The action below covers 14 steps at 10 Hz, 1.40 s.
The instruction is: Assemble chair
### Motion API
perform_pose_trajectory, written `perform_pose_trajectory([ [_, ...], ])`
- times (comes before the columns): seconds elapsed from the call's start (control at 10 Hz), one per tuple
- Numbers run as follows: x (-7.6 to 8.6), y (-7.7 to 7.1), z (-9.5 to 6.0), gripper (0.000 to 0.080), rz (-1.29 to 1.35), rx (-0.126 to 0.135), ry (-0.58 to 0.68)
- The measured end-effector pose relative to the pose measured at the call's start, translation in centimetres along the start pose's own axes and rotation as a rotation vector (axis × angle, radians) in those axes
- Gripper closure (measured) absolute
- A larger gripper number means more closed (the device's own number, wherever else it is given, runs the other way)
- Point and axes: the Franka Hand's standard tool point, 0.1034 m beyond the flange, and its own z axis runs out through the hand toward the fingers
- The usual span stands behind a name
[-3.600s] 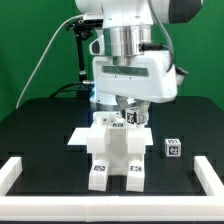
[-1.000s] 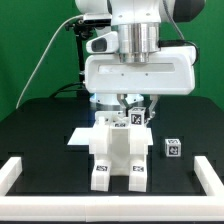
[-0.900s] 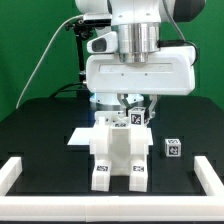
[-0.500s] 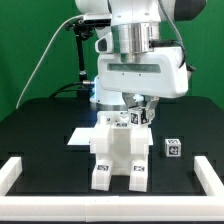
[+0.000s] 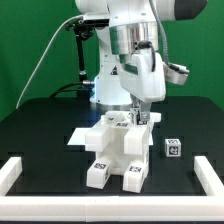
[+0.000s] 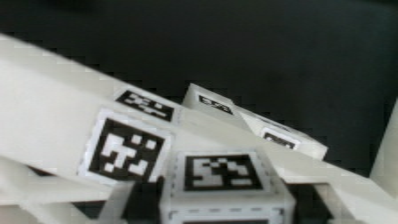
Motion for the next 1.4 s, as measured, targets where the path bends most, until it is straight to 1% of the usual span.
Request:
perform_pose_trajectory([
  [0.1,-0.02,0.01,0.02,0.0509,-0.024,0.0,-0.001],
  [0.2,-0.04,0.01,0.04,0.03,-0.038,0.0,-0.001],
  [0.3,0.03,-0.1,-0.03,0.03,-0.214,0.002,0.0],
  [0.4,0.09,-0.19,-0.1,0.0181,-0.414,0.001,0.004],
  [0.5,-0.18,-0.22,-0.06,0.0156,-0.621,-0.005,0.008],
  [0.6,-0.38,-0.14,-0.01,0.0156,-0.739,-0.01,0.009],
  [0.7,-0.18,0.0,-0.08,0.0151,-0.878,-0.008,0.012],
  [0.9,-0.09,0.03,0.01,0.0151,-1.081,-0.013,0.012],
  [1.0,0.06,-0.26,0.04,0.0151,-1.348,-0.034,0.026],
  [1.1,0.25,-0.45,0.0,0.0151,-1.564,-0.044,0.041],
  [1.2,0.23,-0.43,0.02,0.0151,-1.519,-0.04,0.039],
  [1.3,0.24,-0.42,0.04,0.0242,-1.492,-0.04,0.039],
  [1.4,0.26,-0.41,0.04,0.039,-1.495,-0.041,0.04],
])
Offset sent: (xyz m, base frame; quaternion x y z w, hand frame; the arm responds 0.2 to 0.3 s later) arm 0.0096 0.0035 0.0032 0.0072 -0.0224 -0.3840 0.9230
